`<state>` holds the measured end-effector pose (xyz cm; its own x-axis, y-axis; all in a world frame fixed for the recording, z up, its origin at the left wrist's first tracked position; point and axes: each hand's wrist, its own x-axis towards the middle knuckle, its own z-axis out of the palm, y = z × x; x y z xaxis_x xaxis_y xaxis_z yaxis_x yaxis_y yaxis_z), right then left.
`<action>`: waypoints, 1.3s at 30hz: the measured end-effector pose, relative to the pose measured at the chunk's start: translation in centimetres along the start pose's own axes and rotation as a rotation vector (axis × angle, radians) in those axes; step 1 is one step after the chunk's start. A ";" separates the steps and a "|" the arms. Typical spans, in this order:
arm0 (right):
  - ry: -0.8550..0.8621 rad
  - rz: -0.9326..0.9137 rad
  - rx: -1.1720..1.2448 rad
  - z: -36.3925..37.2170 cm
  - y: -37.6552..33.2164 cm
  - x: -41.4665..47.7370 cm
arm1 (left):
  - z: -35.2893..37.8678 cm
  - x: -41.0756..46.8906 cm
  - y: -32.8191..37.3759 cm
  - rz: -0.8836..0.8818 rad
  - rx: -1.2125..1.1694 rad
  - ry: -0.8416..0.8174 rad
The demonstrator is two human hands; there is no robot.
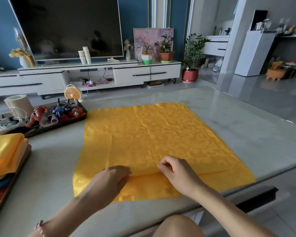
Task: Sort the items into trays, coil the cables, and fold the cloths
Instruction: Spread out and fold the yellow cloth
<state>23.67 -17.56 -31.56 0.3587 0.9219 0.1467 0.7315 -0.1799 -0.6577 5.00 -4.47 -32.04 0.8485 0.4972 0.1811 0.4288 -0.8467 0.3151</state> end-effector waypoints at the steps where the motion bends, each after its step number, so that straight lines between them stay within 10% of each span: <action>1: 0.003 -0.014 -0.025 0.0 -0.1 -0.1 | -0.2 0.1 0.1 -0.029 0.011 0.015; 12: 0.029 0.027 -0.559 -3.4 2.1 -0.9 | -3.7 0.0 -0.6 -0.081 -0.080 -0.060; 22: -0.202 0.121 -0.256 -7.2 0.4 -1.2 | -6.3 -0.1 -1.4 -0.093 -0.043 -0.161; 39: -0.278 0.144 -0.431 -5.9 -0.5 -2.2 | -1.8 -4.3 0.3 0.150 0.195 0.266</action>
<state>25.95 -21.49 -27.23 0.3484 0.9232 -0.1625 0.8790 -0.3819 -0.2853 0.89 -6.49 -31.08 0.8071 0.3748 0.4562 0.3785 -0.9215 0.0874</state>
